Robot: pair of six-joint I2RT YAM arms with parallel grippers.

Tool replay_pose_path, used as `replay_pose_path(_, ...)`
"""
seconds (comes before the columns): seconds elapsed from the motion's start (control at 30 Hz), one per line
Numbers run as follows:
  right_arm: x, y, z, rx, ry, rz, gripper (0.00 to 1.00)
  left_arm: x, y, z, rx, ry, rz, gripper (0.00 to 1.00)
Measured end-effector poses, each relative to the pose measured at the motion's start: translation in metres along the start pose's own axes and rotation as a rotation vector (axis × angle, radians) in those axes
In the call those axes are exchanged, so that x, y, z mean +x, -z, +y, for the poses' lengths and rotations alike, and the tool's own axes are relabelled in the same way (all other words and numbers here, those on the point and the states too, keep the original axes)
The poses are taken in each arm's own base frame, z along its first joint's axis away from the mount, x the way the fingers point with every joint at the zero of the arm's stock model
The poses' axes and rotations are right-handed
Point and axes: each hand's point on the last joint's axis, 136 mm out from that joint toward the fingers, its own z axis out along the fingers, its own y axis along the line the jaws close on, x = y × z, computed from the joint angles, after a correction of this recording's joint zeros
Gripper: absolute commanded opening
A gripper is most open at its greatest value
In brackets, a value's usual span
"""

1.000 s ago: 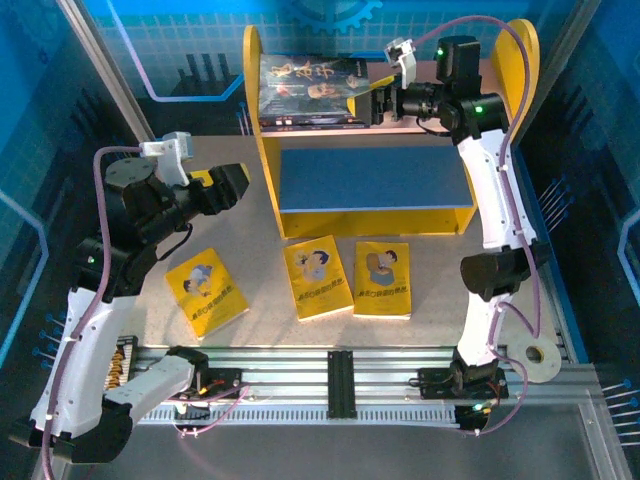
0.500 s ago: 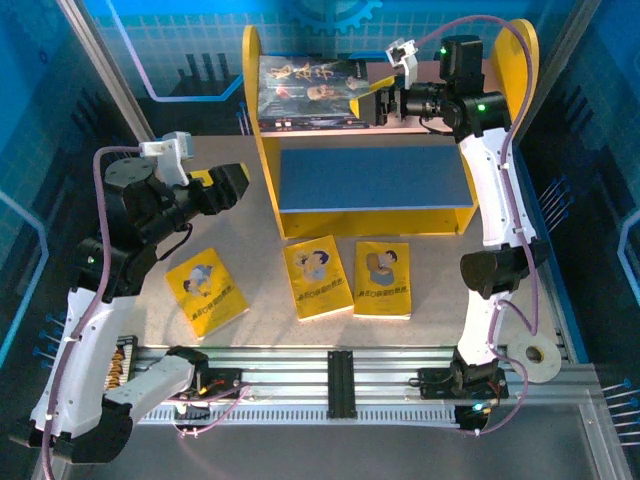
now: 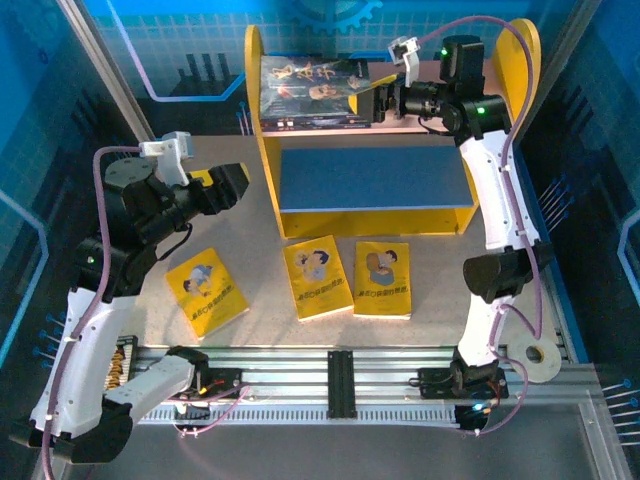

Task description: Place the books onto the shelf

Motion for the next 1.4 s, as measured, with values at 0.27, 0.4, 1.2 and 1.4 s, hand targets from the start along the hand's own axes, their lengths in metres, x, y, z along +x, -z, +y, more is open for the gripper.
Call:
replay_pose_path(0.27,-0.003,0.004,0.0,0.014,-0.019,-0.055,0.95,0.0,0.003,-0.001,0.002,-0.003,-0.004,0.87)
replay_pose_path(0.4,-0.002,0.009,0.002,0.008,-0.014,-0.078,0.95,-0.001,0.004,-0.001,0.003,-0.017,-0.006,0.87)
replay_pose_path(1.2,0.012,0.044,0.015,-0.023,-0.005,-0.131,0.85,0.0,0.004,-0.001,0.003,-0.018,-0.006,0.87)
replay_pose_path(1.4,0.019,0.049,0.028,-0.073,0.016,-0.132,0.82,0.0,0.004,-0.001,0.003,-0.018,-0.006,0.87)
